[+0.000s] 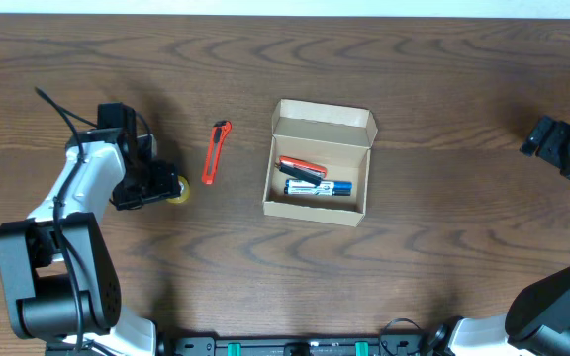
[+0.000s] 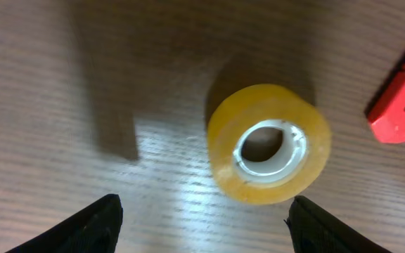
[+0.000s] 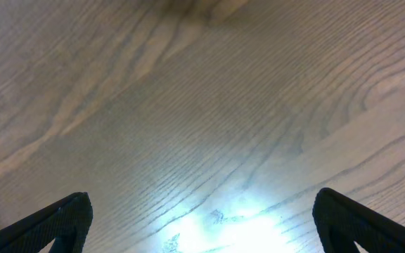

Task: Pack container
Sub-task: 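Close the left gripper on the clear tape roll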

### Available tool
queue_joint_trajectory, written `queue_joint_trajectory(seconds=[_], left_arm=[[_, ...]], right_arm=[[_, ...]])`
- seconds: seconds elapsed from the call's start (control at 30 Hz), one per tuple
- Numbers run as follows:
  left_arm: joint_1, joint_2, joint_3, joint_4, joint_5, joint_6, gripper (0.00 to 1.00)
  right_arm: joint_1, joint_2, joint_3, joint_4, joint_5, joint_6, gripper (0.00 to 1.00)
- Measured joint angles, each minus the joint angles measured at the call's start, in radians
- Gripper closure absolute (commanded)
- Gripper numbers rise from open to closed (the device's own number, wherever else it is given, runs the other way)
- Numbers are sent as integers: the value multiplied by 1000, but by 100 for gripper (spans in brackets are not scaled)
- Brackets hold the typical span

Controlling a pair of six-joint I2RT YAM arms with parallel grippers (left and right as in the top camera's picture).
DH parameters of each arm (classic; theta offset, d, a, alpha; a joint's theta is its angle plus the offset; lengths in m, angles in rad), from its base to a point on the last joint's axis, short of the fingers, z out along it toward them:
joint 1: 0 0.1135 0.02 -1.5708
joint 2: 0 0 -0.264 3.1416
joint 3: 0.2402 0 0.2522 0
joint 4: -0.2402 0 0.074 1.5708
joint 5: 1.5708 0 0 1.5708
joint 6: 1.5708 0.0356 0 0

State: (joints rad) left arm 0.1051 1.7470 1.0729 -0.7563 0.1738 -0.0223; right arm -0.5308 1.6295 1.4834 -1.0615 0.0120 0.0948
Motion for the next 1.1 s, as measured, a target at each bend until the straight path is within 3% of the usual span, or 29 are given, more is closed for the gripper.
queue_joint_trajectory(seconds=[0.73,0.87,1.1], left_arm=[[-14,58,4,48,3,3,23],[-14,58,4,52,3,3,30],[-12,75,4,67,-47,0,28]], right_arm=[[0,0,0,-23,0,0,1],[0,0,0,-23,0,0,1],[0,0,0,-23,3,0,1]])
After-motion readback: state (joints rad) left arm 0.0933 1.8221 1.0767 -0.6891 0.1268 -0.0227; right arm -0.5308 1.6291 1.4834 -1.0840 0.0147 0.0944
